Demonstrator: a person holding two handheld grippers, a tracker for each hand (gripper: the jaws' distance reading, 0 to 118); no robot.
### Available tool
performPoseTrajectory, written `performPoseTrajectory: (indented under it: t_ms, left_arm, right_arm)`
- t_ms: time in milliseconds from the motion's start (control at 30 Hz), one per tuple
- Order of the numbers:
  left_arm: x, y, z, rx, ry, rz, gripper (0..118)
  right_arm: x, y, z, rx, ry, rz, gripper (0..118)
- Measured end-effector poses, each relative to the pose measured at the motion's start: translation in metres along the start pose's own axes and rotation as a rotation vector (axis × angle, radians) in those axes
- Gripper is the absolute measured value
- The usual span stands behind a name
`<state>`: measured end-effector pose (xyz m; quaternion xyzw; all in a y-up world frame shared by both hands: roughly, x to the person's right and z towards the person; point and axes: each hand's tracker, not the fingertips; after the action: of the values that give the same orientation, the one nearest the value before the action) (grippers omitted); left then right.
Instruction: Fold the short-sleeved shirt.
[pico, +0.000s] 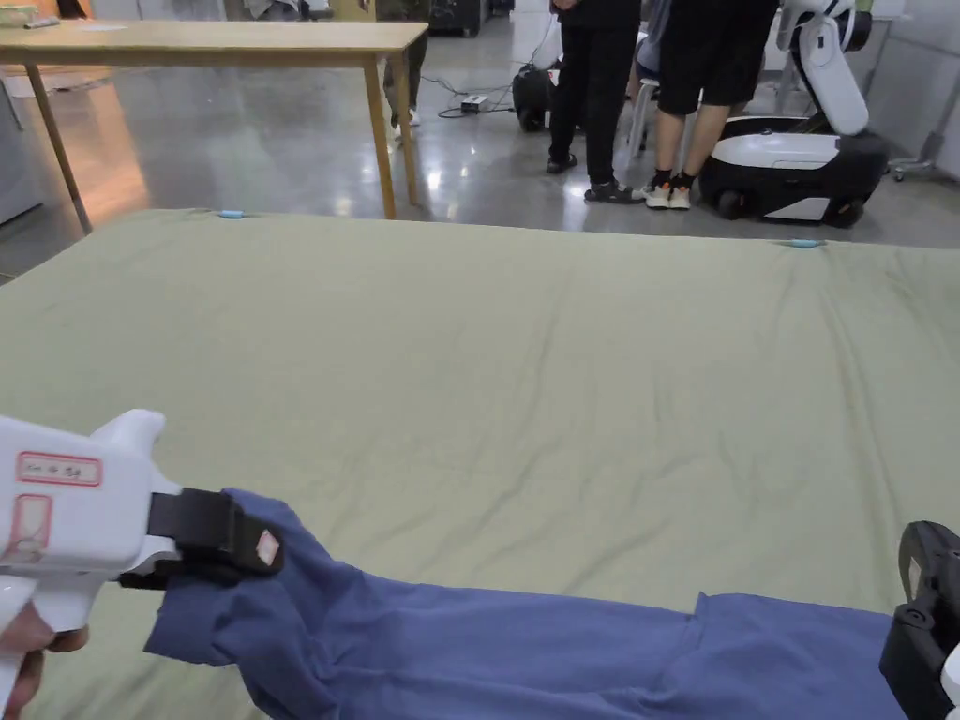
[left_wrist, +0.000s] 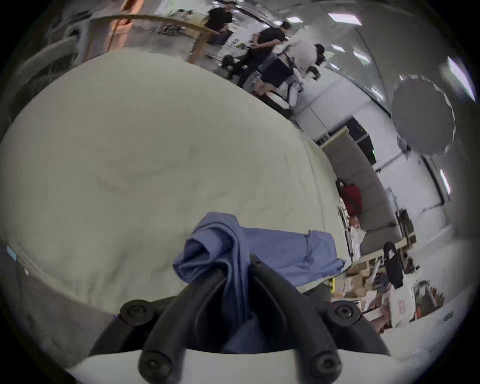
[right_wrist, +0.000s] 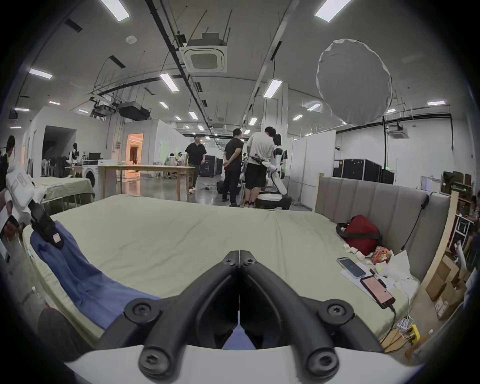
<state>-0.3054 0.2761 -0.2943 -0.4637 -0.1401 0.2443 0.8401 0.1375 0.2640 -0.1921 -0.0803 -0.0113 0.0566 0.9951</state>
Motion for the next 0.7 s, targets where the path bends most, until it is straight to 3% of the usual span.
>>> performPoseTrajectory:
  t_ms: [133, 267, 400, 433, 467, 500, 533, 567, 700]
  left_arm:
    - [0.059, 0.001, -0.044, -0.095, -0.019, -0.083, 4]
    - [0.101, -0.007, -0.106, -0.162, 0.053, -0.161, 4]
    - [0.122, -0.021, -0.168, -0.219, 0.042, -0.160, 6]
    - [0.121, -0.022, -0.185, -0.239, 0.026, -0.179, 12]
    - [0.123, -0.026, -0.197, -0.237, 0.019, -0.182, 41]
    - [0.125, -0.030, -0.208, -0.233, 0.019, -0.192, 82]
    - [0.126, -0.033, -0.219, -0.257, 0.018, -0.200, 113]
    - [0.126, -0.036, -0.225, -0.280, 0.017, -0.195, 115]
    - [0.117, -0.030, -0.204, -0.267, -0.087, -0.108, 96]
  right_arm:
    - [0.011, -0.003, 0.004, -0.001, -0.017, -0.009, 0]
    - [0.026, -0.007, 0.009, -0.015, -0.033, -0.038, 0]
    - [0.040, -0.012, 0.013, -0.034, -0.059, -0.041, 0]
    - [0.044, -0.013, 0.014, -0.041, -0.065, -0.042, 0]
    - [0.046, -0.015, 0.013, -0.047, -0.074, -0.046, 0]
    - [0.050, -0.016, 0.013, -0.054, -0.074, -0.051, 0]
    - [0.053, -0.016, 0.013, -0.064, -0.070, -0.055, 0]
    - [0.054, -0.017, 0.013, -0.072, -0.079, -0.054, 0]
    - [0.059, -0.019, 0.012, -0.085, -0.091, -0.045, 0]
